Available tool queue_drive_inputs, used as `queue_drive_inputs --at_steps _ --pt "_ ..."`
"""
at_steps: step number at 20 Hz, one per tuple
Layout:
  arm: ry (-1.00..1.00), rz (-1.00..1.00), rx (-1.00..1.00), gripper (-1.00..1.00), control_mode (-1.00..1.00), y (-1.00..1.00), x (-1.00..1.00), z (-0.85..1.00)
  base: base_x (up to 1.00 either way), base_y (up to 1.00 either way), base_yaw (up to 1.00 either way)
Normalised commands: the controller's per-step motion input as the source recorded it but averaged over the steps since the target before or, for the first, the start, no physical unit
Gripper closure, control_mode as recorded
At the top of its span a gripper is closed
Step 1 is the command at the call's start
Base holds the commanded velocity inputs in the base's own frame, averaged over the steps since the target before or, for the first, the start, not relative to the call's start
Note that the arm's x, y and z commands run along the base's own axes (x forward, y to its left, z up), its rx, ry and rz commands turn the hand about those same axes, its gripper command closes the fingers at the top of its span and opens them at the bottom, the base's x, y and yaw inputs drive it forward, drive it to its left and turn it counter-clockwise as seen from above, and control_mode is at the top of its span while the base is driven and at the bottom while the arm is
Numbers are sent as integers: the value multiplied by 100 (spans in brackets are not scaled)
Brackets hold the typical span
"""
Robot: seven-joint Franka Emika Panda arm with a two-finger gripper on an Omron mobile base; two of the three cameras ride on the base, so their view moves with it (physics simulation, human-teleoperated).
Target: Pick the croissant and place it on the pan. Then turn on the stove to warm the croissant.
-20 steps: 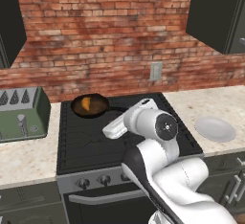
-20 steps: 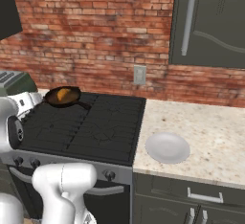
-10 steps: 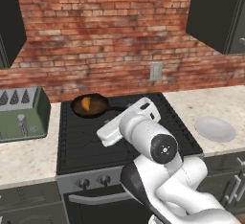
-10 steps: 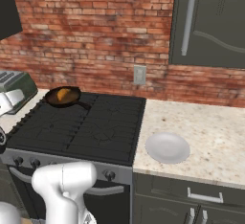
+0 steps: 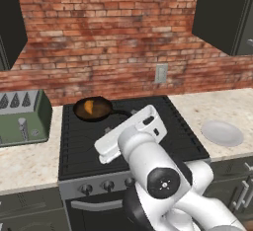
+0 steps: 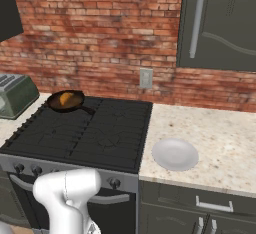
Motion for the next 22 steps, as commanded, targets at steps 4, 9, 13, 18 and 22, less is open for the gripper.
queue_drive_inputs --at_steps 4,9,13,18,22 --pt "-14 0 0 -100 -100 -22 -24 -19 0 0 0" --pt "-16 0 0 -100 -100 -24 -4 -41 0 0 0" --pt "-19 0 0 -100 -100 -21 0 -64 0 0 0" --pt "-21 0 0 -100 -100 -16 0 -72 0 0 0" --pt "-23 0 0 -100 -100 -19 1 -74 0 0 0"
